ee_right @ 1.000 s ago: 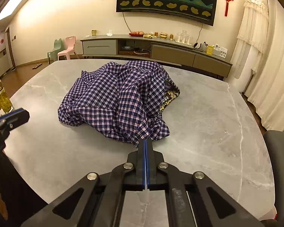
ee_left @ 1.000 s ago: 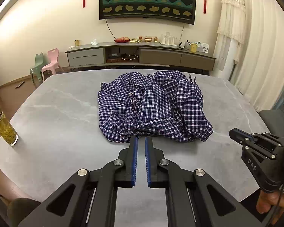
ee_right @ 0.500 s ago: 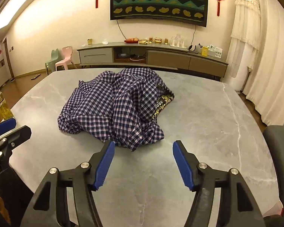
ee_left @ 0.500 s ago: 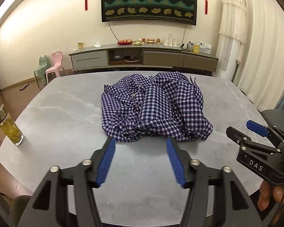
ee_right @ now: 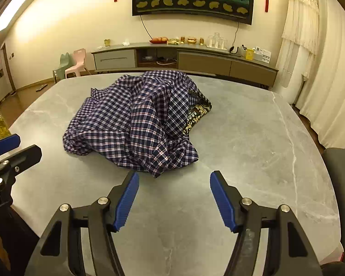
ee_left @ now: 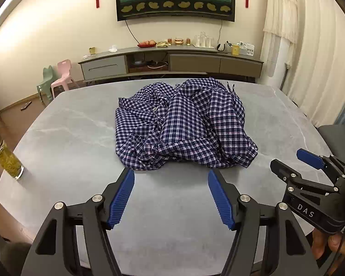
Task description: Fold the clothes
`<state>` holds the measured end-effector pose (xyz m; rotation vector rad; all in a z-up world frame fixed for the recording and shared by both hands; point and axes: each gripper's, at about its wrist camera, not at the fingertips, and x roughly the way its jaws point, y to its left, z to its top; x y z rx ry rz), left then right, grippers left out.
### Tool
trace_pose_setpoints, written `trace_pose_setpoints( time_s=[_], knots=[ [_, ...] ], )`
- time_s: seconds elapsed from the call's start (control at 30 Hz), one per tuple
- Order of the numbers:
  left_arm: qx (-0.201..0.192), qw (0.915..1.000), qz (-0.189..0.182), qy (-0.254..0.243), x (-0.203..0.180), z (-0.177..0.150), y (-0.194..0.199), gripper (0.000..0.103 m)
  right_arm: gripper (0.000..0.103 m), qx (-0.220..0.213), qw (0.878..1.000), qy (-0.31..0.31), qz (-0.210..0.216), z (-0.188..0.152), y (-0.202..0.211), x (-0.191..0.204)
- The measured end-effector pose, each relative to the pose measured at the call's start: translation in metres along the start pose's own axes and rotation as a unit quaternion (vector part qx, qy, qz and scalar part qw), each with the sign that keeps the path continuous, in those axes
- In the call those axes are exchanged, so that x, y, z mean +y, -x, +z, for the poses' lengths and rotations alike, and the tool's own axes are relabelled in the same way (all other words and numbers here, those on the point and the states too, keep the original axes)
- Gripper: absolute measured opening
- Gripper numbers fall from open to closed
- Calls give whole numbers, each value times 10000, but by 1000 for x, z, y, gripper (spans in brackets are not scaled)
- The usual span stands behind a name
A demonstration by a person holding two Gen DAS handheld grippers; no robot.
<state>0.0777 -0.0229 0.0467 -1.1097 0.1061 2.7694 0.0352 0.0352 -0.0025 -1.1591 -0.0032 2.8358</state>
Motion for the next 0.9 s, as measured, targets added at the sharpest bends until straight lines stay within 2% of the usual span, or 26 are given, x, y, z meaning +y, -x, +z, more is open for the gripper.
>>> trace_pose_setpoints(
  time_s=[0.4, 0.67, 0.7, 0.73, 0.77, 0.8, 0.83, 0.87, 0.9],
  knots=[
    [466, 9986, -224, 85, 11, 21, -87, 68, 66, 467, 9985, 248, -148, 17, -60, 15],
    [575, 9979, -296, 105, 19, 40, -134, 68, 65, 702, 9966, 420, -98, 32, -103, 23],
    [619, 9975, -328, 131, 19, 42, -142, 67, 59, 749, 9962, 435, -50, 32, -111, 22],
    [635, 9972, -366, 146, 19, 43, -148, 66, 29, 768, 9960, 456, -46, 33, -115, 19],
    [597, 9972, -436, 140, 19, 43, -155, 64, 8, 786, 9958, 478, -42, 34, -119, 17],
    [540, 9968, -572, 153, 19, 43, -161, 51, 7, 769, 9959, 484, -32, 35, -120, 13],
    [533, 9958, -721, 198, 19, 43, -164, 20, 5, 589, 9974, 419, 2, 40, -111, 5],
    [483, 9942, -915, 290, 21, 44, -164, 9, 5, 384, 9987, 330, 36, 46, -100, -4],
    [389, 9919, -1141, 405, 23, 45, -161, 7, 4, 66, 9999, 136, 71, 57, -74, -19]
  ],
)
